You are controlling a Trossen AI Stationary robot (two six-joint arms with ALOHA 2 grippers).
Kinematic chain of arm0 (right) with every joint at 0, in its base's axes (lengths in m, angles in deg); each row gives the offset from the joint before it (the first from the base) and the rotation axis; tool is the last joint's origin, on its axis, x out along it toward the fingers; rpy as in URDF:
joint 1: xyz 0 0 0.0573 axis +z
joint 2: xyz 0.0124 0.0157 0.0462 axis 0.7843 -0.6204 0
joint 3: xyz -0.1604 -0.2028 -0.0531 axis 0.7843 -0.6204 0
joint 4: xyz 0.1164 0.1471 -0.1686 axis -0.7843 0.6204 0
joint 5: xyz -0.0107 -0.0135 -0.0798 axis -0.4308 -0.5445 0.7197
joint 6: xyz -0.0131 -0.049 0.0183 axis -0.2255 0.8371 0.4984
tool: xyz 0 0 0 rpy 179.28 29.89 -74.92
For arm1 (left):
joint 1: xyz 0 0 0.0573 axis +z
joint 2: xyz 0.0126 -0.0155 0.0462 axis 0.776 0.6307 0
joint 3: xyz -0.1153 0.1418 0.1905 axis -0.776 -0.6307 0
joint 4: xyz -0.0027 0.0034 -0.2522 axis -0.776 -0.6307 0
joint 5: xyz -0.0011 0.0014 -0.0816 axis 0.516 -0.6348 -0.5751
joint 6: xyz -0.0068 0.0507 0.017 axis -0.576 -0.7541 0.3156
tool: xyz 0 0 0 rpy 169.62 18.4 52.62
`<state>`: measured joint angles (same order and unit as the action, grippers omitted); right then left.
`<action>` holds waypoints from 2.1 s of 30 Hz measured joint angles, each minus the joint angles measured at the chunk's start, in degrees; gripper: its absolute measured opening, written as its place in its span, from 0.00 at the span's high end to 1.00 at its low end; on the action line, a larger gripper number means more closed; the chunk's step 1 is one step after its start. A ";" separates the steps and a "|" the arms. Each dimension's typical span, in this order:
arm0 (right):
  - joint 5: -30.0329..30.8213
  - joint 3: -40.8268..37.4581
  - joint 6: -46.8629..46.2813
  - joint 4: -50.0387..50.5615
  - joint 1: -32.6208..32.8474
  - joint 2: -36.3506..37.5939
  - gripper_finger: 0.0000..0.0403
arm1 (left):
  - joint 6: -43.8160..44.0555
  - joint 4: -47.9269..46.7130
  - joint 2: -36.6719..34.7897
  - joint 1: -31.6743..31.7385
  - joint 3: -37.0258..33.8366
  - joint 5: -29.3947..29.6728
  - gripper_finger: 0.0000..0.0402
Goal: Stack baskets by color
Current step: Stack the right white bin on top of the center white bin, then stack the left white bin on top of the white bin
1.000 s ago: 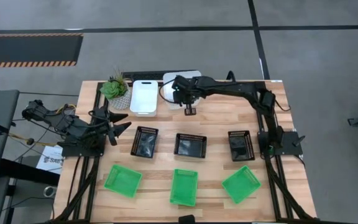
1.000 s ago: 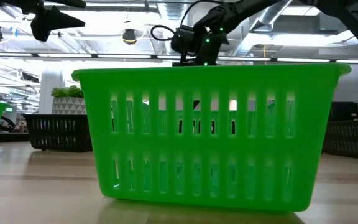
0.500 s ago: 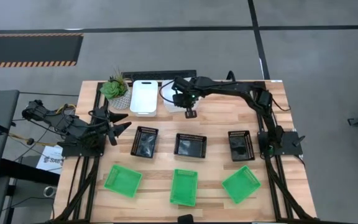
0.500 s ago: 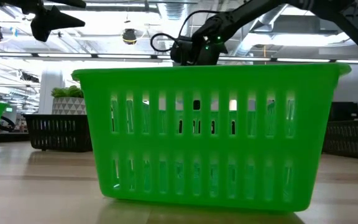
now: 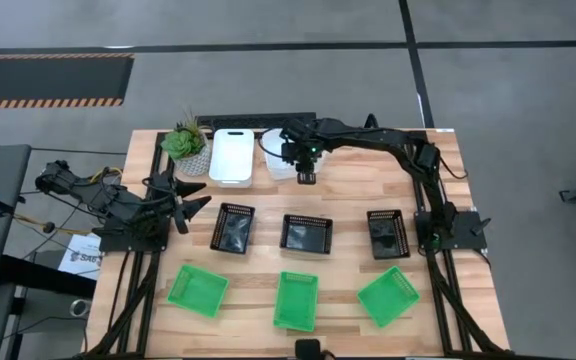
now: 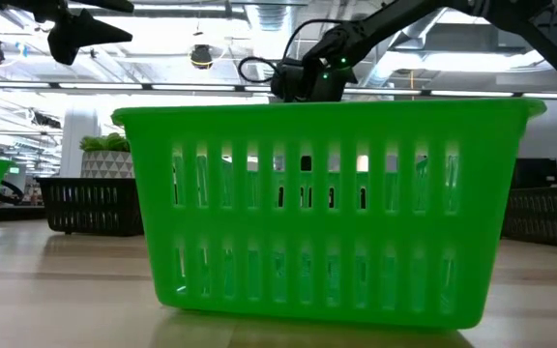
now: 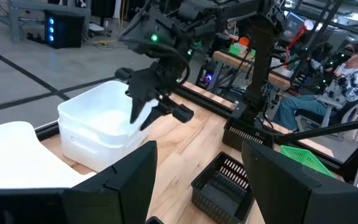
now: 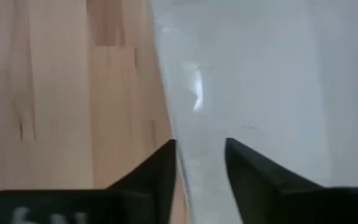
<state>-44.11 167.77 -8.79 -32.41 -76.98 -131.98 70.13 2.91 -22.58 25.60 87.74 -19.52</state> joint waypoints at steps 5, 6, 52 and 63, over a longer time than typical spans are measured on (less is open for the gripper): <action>0.09 3.31 -2.17 1.87 0.04 0.86 0.41 | 0.02 -0.02 0.00 0.02 0.00 0.00 0.44; 0.09 4.59 -2.37 3.13 0.05 0.86 0.39 | 0.02 -0.02 0.00 0.02 0.00 0.00 0.44; -3.39 11.94 1.65 -22.77 14.63 -9.42 0.40 | 3.40 -0.35 -0.01 0.00 0.01 -0.04 0.44; -3.23 11.96 1.60 -23.48 13.92 -10.27 0.40 | 3.54 -1.09 0.01 0.00 0.02 -0.04 0.44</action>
<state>-47.35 179.73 -7.19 -55.89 -63.05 -142.25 73.67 1.82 -22.57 25.60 87.76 -19.56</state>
